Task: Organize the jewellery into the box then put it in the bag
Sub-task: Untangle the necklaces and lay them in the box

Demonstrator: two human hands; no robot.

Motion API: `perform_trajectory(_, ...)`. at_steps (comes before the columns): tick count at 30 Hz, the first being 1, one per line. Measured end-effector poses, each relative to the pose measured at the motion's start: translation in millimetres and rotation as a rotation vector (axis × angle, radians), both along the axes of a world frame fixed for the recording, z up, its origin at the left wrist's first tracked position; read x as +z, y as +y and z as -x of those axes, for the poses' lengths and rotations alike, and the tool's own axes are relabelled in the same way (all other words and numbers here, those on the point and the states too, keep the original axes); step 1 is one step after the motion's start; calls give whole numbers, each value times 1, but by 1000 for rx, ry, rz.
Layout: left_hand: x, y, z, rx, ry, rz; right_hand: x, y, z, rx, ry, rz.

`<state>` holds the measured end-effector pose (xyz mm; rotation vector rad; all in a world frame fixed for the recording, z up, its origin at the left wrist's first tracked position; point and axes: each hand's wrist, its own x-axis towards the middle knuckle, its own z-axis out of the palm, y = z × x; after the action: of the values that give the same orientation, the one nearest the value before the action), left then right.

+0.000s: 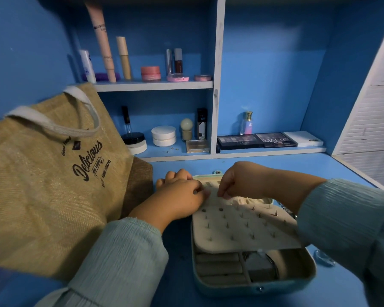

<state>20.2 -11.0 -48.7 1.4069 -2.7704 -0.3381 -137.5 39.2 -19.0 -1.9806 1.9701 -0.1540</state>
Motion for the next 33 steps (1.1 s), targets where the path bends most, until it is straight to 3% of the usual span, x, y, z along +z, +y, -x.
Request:
perform_trajectory(6, 17, 10, 11, -85, -142, 37, 19, 27, 31, -121, -63, -15)
perform_trajectory(9, 30, 18, 27, -176, -124, 36, 27, 49, 54, -176, -50, -57)
perform_trajectory(12, 43, 31, 52, -265, -72, -44, 32, 74, 76, -201, 16, -129)
perform_trajectory(17, 53, 50, 90, -457, -161, -57, 31, 106, 101, -235, 118, -240)
perform_trajectory(23, 44, 60, 138, -548, -183, -16, 19, 138, 122, -289, 99, -154)
perform_trajectory(29, 32, 51, 170, -504, -205, 122, -2, 139, 129, -375, 71, -15)
perform_trajectory(33, 20, 44, 179, -498, -311, 161, -11, 132, 129, -356, 124, 35)
